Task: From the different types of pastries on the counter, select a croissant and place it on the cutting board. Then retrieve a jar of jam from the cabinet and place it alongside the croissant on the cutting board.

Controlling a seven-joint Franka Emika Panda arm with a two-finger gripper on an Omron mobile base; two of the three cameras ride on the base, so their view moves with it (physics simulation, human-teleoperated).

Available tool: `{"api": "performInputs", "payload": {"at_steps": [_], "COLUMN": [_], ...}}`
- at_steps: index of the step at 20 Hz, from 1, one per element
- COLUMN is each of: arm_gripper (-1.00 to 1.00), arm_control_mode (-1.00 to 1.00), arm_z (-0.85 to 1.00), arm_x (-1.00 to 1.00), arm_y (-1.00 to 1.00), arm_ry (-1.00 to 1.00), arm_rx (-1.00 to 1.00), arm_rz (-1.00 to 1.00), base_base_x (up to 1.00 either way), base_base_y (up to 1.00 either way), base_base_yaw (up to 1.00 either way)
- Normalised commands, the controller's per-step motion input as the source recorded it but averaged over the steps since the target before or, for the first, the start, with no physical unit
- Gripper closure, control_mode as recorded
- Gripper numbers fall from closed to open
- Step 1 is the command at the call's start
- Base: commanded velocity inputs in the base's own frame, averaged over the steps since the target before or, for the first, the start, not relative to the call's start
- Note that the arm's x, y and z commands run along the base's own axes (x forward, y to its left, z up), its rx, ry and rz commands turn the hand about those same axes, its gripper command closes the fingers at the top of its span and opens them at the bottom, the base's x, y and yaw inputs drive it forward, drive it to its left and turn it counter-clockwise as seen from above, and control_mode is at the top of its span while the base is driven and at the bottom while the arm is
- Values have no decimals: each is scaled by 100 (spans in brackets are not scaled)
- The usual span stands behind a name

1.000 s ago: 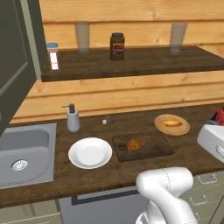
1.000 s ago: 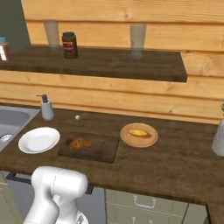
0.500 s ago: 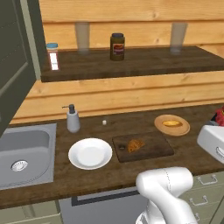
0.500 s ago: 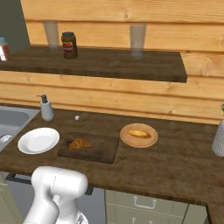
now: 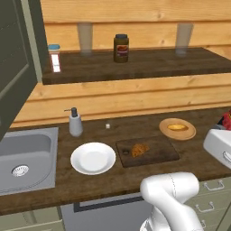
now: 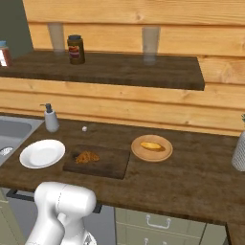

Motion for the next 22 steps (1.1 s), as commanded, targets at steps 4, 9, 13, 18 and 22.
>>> {"api": "performInputs", "payload": {"at_steps": [4, 9, 13, 18, 22], "arm_gripper": [100, 100, 100, 100, 100], "arm_control_mode": [100, 100, -100, -100, -100], "arm_z": [0, 0, 0, 9, -8], "arm_x": [0, 0, 0, 49, 81], "arm_y": [0, 0, 0, -28, -4], "arm_ry": [0, 0, 0, 7, 12], "arm_rx": [0, 0, 0, 5, 2], "arm_rz": [0, 0, 0, 7, 11], "base_base_x": [83, 85, 5, 0, 0], "base_base_y": [-1, 0, 0, 0, 0], "base_base_yaw": [0, 0, 0, 0, 0]}}
